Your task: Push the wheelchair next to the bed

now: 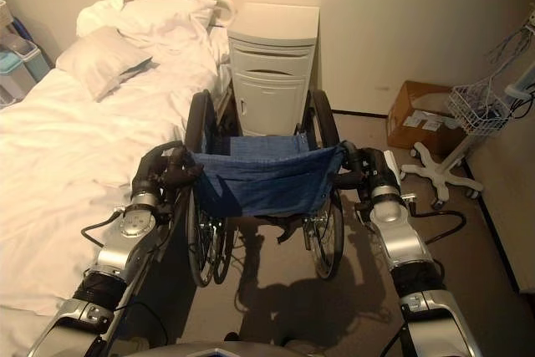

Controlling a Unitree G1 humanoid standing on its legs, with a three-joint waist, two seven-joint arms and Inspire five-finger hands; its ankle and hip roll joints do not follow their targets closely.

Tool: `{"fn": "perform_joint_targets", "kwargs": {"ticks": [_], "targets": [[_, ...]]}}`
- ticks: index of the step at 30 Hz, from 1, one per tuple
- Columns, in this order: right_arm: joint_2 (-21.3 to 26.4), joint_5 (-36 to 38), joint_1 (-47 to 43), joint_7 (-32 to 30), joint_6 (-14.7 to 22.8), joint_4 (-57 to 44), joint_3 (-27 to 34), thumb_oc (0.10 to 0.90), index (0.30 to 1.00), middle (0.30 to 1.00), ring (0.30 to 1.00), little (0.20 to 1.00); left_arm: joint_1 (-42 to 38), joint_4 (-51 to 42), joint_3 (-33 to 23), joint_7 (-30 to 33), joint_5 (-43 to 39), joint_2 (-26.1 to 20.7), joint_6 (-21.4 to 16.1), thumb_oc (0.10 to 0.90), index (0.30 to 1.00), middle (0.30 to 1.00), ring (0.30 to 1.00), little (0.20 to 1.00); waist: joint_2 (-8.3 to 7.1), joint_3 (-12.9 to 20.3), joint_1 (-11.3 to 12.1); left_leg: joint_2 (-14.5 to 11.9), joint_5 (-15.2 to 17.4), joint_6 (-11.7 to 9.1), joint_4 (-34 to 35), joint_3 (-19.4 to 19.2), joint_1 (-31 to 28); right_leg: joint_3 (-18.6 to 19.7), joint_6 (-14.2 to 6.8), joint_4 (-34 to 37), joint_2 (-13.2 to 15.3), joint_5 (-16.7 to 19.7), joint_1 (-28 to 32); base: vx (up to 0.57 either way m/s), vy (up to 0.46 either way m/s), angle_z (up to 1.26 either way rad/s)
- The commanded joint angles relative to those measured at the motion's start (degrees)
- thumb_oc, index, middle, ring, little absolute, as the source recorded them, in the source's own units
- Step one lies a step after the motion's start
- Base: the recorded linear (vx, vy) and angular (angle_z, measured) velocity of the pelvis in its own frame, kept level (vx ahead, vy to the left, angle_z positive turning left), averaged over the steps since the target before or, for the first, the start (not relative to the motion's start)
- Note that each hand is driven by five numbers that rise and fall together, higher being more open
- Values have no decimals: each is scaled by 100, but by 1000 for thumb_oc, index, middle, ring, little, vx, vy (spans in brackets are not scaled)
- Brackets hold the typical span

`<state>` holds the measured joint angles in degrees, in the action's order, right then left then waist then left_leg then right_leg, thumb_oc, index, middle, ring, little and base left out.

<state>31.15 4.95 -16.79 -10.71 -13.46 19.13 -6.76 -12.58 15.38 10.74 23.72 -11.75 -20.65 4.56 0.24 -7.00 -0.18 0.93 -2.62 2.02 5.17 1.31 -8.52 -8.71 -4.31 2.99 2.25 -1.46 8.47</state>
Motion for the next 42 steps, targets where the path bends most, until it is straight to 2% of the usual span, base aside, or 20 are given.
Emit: {"fn": "perform_joint_targets", "kwargs": {"ticks": [1, 6, 7, 11, 13, 17, 21, 25, 26, 31, 35, 38, 42], "targets": [[-172, -505, 500, -837, 924, -328, -79, 800, 900, 900, 900, 900, 329, 12, -555, 1227, 1218, -406, -644, 800, 900, 900, 900, 900, -138, -59, 249, 242, 679, 82, -469, -153, 165, 102, -7, -563, 52, -172, -296, 0, 0, 0], [-338, -954, 736, -1557, 1302, -605, -52, 800, 900, 900, 900, 900, 476, -220, -668, 1839, 1727, -442, -725, 800, 900, 900, 900, 900, -110, -38, 227, 265, 700, 99, -453, -129, 150, 143, 10, -558, 30, -201, -296, 0, 0, 0], [-436, -1159, 832, -1891, 1419, -644, -67, 800, 900, 900, 900, 900, 536, -309, -744, 2172, 1947, -423, -831, 800, 900, 900, 900, 900, -91, -16, 213, 275, 709, 106, -435, -123, 136, 157, 22, -545, 22, -217, -288, 0, 0, 0], [-580, -1536, 996, -2374, 1632, -652, -108, 800, 900, 900, 900, 900, 675, -397, -841, 2503, 2160, -344, -868, 800, 900, 900, 900, 900, -80, 2, 194, 284, 730, 103, -427, -122, 127, 171, 26, -535, 22, -233, -284, 0, 0, 0], [-578, -1606, 986, -2491, 1617, -624, -163, 800, 900, 900, 900, 900, 668, -363, -803, 2570, 2236, -335, -815, 800, 900, 900, 900, 900, -74, 0, 186, 289, 732, 100, -416, -123, 114, 169, 25, -534, 20, -234, -281, 0, 0, 0], [-484, -1984, 953, -2895, 1254, -514, -202, 800, 900, 900, 900, 900, 668, -329, -777, 2636, 2461, -362, -768, 800, 900, 900, 900, 900, -71, 14, 189, 294, 747, 92, -399, -125, 95, 175, 29, -507, 23, -246, -257, 0, 0, 0], [-400, -2684, 902, -3630, 998, -487, -253, 800, 900, 900, 900, 900, 641, -391, -709, 2712, 2551, -390, -677, 800, 900, 900, 900, 900, -46, 31, 192, 293, 760, 97, -379, -150, 72, 175, 28, -491, 22, -257, -239, 0, 0, 0], [-381, -2801, 867, -3970, 1071, -550, -321, 800, 900, 900, 900, 900, 601, -416, -637, 2850, 2664, -426, -639, 800, 900, 900, 900, 900, -25, 46, 187, 297, 773, 99, -366, -166, 59, 181, 21, -493, 23, -273, -239, 0, 0, 0], [-409, -2844, 885, -4167, 1232, -596, -319, 800, 900, 900, 900, 900, 610, -462, -667, 3032, 2857, -451, -742, 800, 900, 900, 900, 900, -16, 53, 183, 295, 775, 103, -356, -174, 47, 185, 19, -496, 24, -279, -235, 0, 0, 0], [-491, -2746, 1031, -4342, 1549, -585, -271, 800, 900, 900, 900, 900, 697, -742, -847, 3594, 3116, -379, -1282, 800, 900, 900, 900, 900, -22, 80, 166, 297, 794, 105, -343, -174, 36, 193, 20, -496, 31, -295, -238, 0, 0, 0], [-542, -2577, 1129, -4309, 1705, -611, -235, 800, 900, 900, 900, 900, 755, -823, -940, 3749, 3199, -334, -1546, 800, 900, 900, 900, 900, -33, 86, 142, 290, 796, 96, -337, -187, 27, 198, 20, -496, 34, -300, -236, 0, 0, 0], [-603, -2374, 1204, -4263, 1892, -648, -167, 800, 900, 900, 900, 900, 798, -905, -999, 3813, 3042, -261, -1717, 800, 900, 900, 900, 900, -39, 85, 123, 285, 794, 94, -337, -193, 25, 206, 22, -501, 33, -304, -237, 0, 0, 0], [-637, -2120, 1253, -4168, 2108, -825, -66, 800, 900, 900, 900, 900, 883, -992, -1164, 3839, 2404, -83, -2208, 800, 900, 900, 900, 900, -55, 86, 118, 286, 785, 96, -306, -180, 2, 205, 27, -484, 23, -301, -225, 0, 0, 0]]}}
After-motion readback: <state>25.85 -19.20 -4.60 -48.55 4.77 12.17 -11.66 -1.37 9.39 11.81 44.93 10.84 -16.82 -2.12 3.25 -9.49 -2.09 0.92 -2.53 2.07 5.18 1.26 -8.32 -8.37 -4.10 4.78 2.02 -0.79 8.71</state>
